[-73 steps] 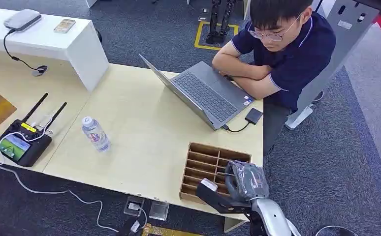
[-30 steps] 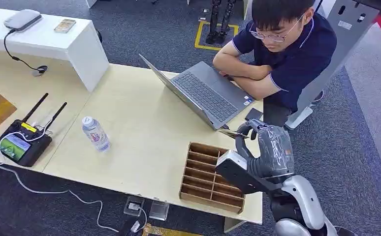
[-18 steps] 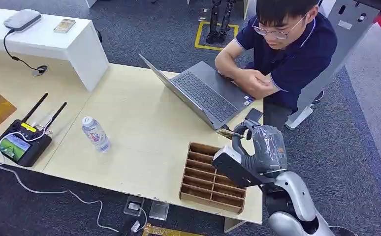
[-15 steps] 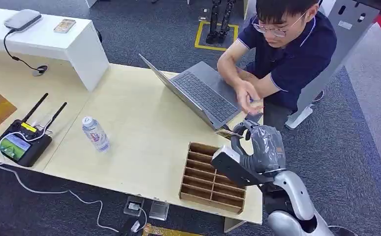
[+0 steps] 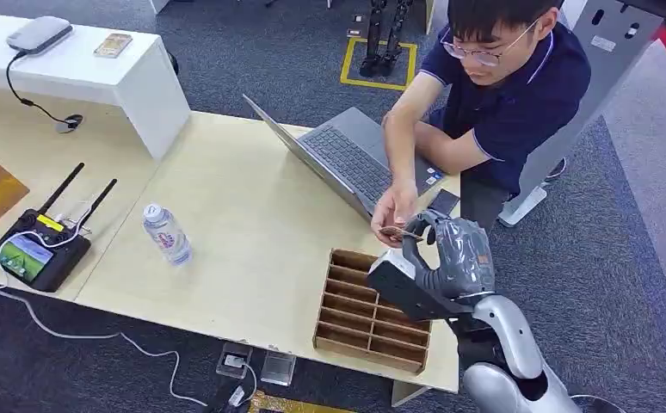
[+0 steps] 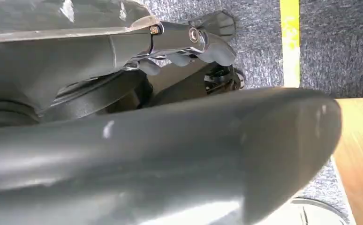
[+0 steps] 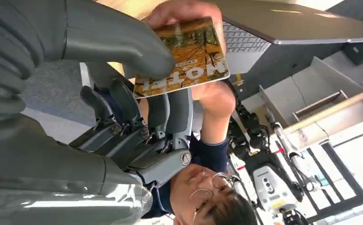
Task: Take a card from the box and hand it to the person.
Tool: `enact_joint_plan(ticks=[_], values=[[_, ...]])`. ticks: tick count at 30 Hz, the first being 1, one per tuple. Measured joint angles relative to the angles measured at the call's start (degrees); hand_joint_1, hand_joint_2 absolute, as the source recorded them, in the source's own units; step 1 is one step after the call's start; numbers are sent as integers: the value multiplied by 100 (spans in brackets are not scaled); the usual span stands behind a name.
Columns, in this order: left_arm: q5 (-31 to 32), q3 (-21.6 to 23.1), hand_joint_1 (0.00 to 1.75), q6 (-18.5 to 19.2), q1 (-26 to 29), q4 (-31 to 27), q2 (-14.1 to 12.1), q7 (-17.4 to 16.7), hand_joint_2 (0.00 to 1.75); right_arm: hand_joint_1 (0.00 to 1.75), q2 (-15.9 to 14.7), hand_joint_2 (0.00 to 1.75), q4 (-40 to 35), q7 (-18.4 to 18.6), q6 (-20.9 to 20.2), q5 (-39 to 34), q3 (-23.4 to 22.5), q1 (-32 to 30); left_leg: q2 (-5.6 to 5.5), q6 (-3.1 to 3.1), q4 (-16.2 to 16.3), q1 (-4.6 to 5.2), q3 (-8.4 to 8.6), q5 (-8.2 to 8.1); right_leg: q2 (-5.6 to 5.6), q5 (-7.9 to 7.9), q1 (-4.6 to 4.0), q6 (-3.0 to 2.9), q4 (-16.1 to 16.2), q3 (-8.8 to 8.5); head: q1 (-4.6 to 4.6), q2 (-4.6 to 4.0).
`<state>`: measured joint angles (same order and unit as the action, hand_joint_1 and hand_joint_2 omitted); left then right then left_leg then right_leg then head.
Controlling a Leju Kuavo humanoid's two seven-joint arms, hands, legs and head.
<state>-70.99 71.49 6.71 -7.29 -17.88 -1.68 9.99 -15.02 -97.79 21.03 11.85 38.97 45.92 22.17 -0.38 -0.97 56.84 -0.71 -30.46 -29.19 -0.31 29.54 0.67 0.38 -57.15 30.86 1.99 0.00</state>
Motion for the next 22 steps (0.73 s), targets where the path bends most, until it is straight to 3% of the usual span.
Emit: enact_joint_plan(ticks=[2,3,5,6,17,20,22], values=[[0,0,0,9,0,0,0,4,0,152,17,175,33,-2,0,13,0,16,0,0,0,0,0,0,0,0,0,0,0,0,2,0],[-2,0,0,18,0,0,0,7,175,0,20,175,46,-2,0,13,0,18,0,0,0,0,0,0,0,0,0,0,0,0,0,0],[-2,0,0,39,0,0,0,7,175,0,20,175,68,-4,-2,13,2,17,0,0,0,0,0,0,0,0,0,0,0,0,0,0],[0,0,0,44,-2,0,0,13,0,0,22,175,79,-4,-2,15,2,17,0,0,0,0,0,0,0,0,0,0,0,0,2,0],[-31,0,0,48,3,0,0,37,0,0,74,175,151,-4,-20,70,2,16,0,0,0,0,1,0,0,0,0,0,0,0,0,0],[-35,0,0,39,3,0,0,22,0,0,74,175,153,-39,-52,-272,2,0,0,0,0,0,2,0,0,0,0,0,0,0,0,0],[-53,0,0,39,3,0,0,22,0,0,74,175,149,-203,-118,-927,-13,-37,0,0,0,0,2,0,0,0,0,0,0,0,-2,0]])
